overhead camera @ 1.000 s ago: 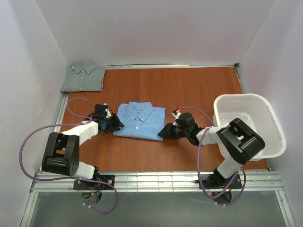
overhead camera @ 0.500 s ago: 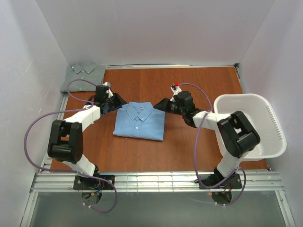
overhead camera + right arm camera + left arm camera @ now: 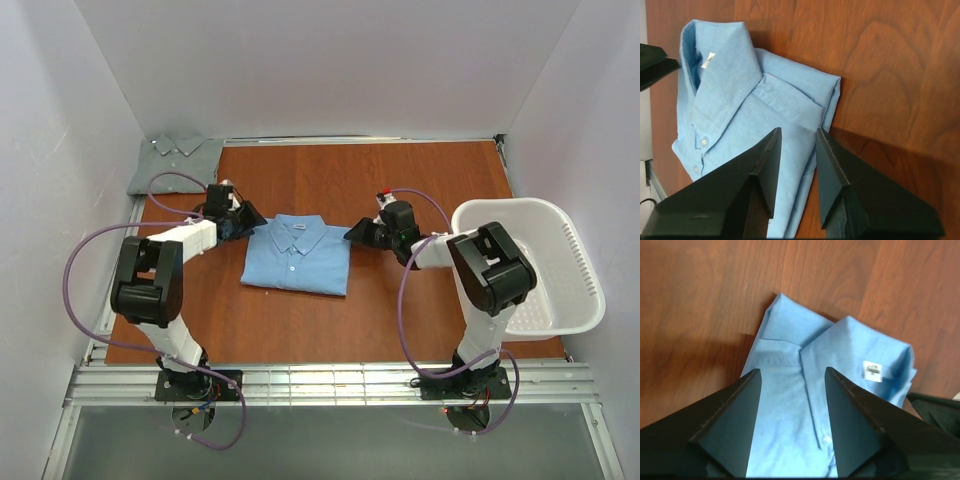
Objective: Fold and stack the long sleeve shirts
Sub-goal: Fold the shirt
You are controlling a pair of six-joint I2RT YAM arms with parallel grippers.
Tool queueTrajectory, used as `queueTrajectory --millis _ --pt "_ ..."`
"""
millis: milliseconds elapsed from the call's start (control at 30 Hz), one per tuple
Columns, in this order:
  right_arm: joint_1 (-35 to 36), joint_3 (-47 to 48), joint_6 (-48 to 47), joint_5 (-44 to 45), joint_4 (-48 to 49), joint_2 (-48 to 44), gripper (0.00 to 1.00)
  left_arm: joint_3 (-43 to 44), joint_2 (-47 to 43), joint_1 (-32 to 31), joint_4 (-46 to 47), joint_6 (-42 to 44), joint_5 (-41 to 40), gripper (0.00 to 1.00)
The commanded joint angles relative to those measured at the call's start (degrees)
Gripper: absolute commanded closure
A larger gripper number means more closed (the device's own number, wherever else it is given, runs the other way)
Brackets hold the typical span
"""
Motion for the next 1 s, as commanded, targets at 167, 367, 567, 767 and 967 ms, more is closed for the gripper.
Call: queueTrajectory --millis 167,367,567,767,967 --pt "4.7 6.4 -17.9 5.7 -20.6 -13.5 0.62 5.7 -15.3 0.4 -14.6 6.8 -15.8 0.30" --pt "18.5 16.3 -27.1 17.1 -36.0 -11.7 0.43 5.3 -21.1 0.8 -22.5 9.5 -19.7 0.16" --pt "26.3 26.3 -29.6 24.0 -44.8 -1.9 0.34 4.5 -25.7 0.9 -26.0 10.9 -22.5 0.15" --pt "27.1 30.1 -30.7 23.1 -55.8 6.3 0.34 5.5 -26.2 0.9 -27.0 10.8 -21.9 0.15" --pt "27.1 22.9 -32.0 24.0 -61.4 0.7 0.34 8.1 -23.9 0.9 -26.9 11.0 -22.1 0.15"
